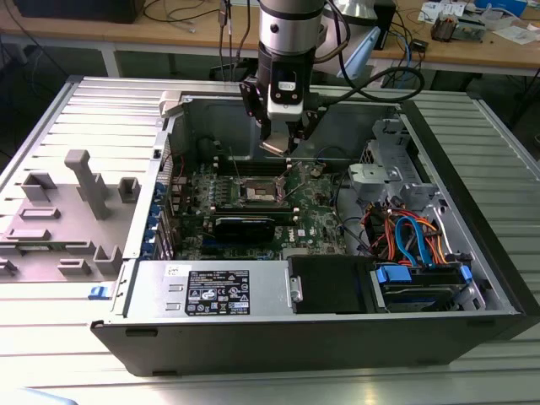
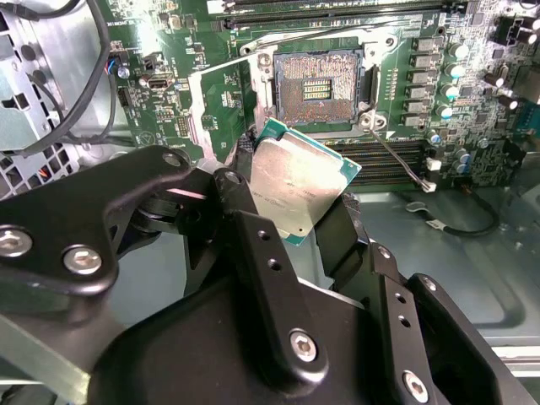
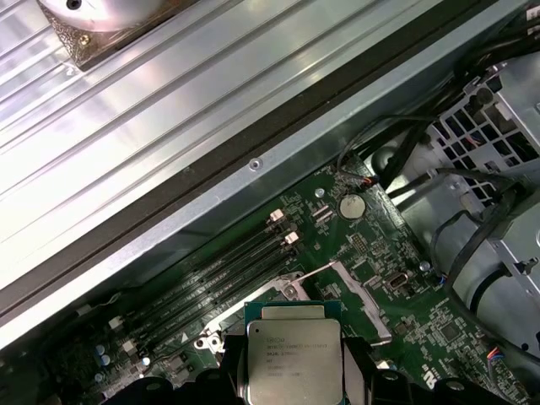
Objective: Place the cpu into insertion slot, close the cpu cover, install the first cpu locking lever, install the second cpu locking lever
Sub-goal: 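Place the cpu into insertion slot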
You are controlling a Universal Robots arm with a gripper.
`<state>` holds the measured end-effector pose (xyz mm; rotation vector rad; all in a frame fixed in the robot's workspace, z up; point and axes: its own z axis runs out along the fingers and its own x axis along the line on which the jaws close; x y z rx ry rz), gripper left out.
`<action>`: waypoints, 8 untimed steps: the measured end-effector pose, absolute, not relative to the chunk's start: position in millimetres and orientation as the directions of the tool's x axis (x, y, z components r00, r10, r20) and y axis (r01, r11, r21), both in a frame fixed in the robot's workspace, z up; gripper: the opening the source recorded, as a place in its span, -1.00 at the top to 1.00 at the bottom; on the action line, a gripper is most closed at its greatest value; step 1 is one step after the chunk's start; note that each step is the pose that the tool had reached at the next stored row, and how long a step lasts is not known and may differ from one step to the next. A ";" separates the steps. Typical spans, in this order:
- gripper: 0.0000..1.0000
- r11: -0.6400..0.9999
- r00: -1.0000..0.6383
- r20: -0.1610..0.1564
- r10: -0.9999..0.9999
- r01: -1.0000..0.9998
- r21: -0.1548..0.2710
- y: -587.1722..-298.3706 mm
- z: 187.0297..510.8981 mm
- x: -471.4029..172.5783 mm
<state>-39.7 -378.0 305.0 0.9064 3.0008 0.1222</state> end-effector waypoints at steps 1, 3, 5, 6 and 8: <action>-0.09 0.829 -0.832 0.018 0.554 0.554 0.076 -378.0 305.0 -39.7; -0.09 0.828 -0.831 0.018 0.556 0.556 0.076 -378.0 304.9 -39.7; -0.09 0.827 -0.830 0.018 0.558 0.558 0.076 -378.0 304.9 -39.7; -0.09 0.826 -0.828 0.018 0.560 0.559 0.075 -378.0 304.8 -39.7; -0.09 0.824 -0.827 0.018 0.561 0.561 0.075 -378.0 304.8 -39.7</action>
